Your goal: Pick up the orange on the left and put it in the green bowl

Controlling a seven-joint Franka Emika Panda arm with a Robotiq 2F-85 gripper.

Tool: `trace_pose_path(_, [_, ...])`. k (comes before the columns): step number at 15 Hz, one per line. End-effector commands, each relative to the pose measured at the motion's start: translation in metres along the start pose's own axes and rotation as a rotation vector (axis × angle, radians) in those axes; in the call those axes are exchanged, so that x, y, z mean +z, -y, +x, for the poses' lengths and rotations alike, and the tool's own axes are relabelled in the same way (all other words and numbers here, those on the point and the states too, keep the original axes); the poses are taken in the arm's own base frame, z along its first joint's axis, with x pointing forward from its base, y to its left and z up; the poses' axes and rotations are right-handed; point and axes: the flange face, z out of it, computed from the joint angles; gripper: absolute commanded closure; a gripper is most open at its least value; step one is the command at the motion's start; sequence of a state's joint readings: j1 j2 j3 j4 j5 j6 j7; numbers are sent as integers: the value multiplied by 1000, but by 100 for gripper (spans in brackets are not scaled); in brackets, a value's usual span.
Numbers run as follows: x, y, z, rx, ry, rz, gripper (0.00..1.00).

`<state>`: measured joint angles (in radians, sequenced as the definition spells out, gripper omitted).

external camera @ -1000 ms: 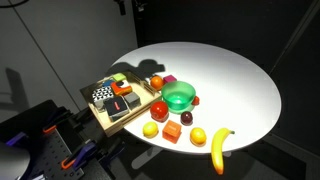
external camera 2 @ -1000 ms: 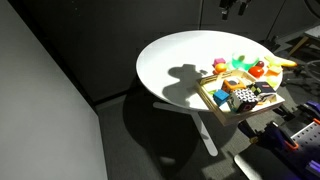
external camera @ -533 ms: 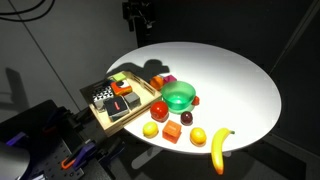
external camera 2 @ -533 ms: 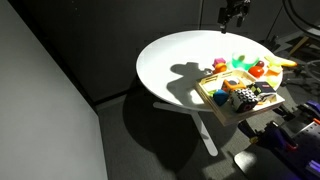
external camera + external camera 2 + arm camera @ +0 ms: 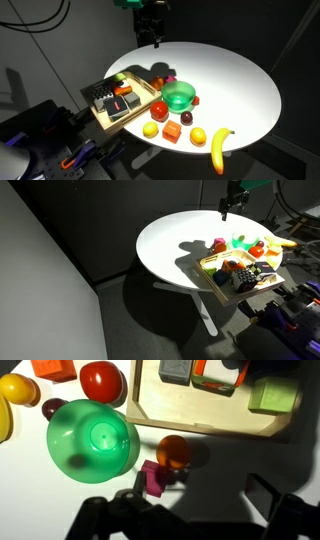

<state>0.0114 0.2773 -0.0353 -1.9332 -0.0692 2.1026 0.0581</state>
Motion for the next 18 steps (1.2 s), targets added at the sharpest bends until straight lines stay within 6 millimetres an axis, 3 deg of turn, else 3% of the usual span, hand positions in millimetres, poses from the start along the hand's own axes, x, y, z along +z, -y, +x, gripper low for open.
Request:
trace_pose_path(1, [1,0,0,-1,4,0,0])
trace_pose_path(7, [6,1,0,-9,18,-6,0])
trace_pose_path(18, [91,1,27,-22,-35,-3,0])
